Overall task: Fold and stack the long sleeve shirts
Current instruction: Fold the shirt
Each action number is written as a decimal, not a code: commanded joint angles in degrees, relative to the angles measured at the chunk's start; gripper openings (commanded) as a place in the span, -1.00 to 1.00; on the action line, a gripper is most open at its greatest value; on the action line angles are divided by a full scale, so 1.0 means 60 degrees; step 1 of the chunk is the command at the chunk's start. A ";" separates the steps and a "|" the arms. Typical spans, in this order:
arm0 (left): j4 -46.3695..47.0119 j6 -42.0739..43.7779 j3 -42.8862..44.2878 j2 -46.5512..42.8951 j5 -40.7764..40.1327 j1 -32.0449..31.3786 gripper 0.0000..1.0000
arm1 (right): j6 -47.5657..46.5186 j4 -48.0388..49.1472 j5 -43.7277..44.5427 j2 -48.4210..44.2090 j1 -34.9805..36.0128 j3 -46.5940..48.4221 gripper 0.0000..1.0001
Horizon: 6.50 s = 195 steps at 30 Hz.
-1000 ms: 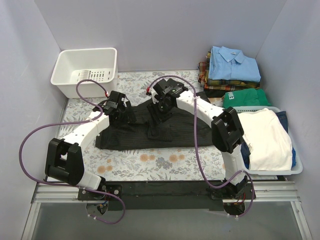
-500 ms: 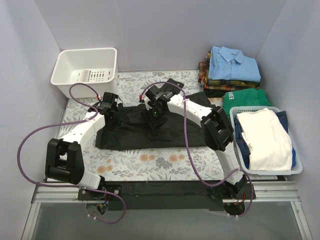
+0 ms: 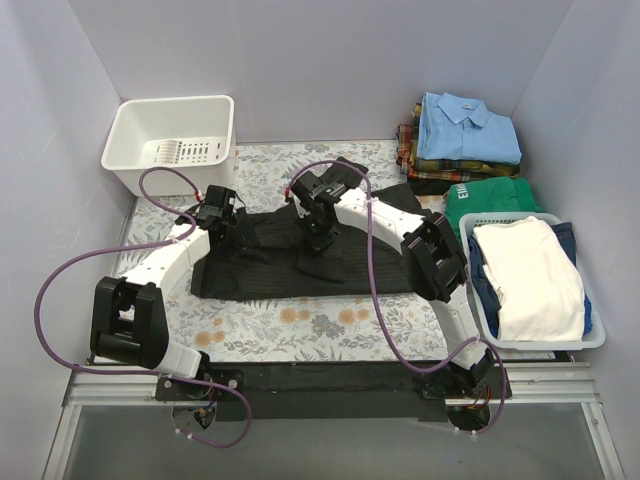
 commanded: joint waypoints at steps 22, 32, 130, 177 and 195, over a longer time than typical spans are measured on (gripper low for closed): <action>0.1433 0.1944 -0.0068 -0.0261 0.0853 0.0038 0.40 | -0.0639 0.1745 0.4311 -0.3611 -0.0089 0.3649 -0.97; 0.1991 0.2312 -0.0494 -0.0585 0.1031 0.0052 0.43 | -0.0625 0.2508 0.3724 -0.4109 -0.0089 0.3663 -0.97; 0.4056 0.1916 -0.1138 0.0339 0.1485 0.1810 -1.00 | 0.0401 0.3841 0.1512 -0.5149 -0.1437 0.1805 -0.97; 0.3661 0.0891 -0.1563 0.1584 0.1250 0.1942 -1.00 | 0.2114 0.0722 -0.1578 -1.1917 -0.1657 -0.9665 -0.13; 0.3543 0.1067 -0.1299 0.1818 0.1352 0.1942 -1.00 | 0.3231 -0.0481 0.0193 -1.1394 -0.1642 -0.9171 0.16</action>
